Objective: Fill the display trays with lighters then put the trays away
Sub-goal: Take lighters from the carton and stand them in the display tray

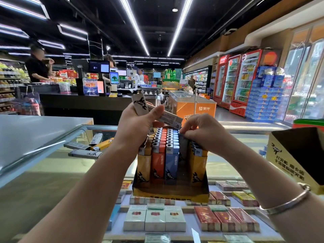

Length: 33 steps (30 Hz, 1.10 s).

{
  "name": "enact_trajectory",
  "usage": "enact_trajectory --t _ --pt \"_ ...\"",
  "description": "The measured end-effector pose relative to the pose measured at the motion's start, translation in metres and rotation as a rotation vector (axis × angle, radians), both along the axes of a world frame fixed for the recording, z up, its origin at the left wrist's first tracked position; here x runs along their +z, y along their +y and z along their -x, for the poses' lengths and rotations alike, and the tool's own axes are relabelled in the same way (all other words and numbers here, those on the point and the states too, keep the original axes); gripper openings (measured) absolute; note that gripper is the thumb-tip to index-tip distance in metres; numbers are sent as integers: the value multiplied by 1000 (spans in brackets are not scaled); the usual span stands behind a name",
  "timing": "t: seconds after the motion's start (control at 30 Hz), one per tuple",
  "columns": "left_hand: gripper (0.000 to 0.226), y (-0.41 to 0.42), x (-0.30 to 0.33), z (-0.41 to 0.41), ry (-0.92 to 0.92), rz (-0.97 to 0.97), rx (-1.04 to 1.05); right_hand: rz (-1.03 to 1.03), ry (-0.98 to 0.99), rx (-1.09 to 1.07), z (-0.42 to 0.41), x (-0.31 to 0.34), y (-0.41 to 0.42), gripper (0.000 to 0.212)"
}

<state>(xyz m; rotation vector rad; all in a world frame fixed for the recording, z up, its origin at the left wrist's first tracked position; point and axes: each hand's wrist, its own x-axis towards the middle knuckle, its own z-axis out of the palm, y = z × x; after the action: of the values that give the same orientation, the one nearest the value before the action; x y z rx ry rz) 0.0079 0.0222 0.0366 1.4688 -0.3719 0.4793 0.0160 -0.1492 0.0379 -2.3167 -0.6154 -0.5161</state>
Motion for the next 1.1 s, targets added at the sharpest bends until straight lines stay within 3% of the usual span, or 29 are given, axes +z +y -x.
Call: enact_trajectory --t 0.17,0.37,0.5,0.6,0.77,0.9,1.1 --pt "30 3 0 0 -17 -16 4 -34 26 -6 4 -4 -5 18" --pt "30 3 3 3 -19 -11 -73 -404 -3 123 22 2 -14 26" --pt "24 -1 4 7 -32 -8 -115 -377 -16 267 28 4 -8 48" --pt "27 -2 5 10 -24 -43 -102 -318 -133 262 31 1 -2 56" --pt "41 -4 5 12 -32 -114 -97 -297 -298 216 34 2 3 45" --pt "33 -5 4 11 -27 -116 -102 -300 -394 165 37 2 6 38" --pt "36 -6 3 8 31 -54 -117 -518 -474 67 40 9 -2 10"
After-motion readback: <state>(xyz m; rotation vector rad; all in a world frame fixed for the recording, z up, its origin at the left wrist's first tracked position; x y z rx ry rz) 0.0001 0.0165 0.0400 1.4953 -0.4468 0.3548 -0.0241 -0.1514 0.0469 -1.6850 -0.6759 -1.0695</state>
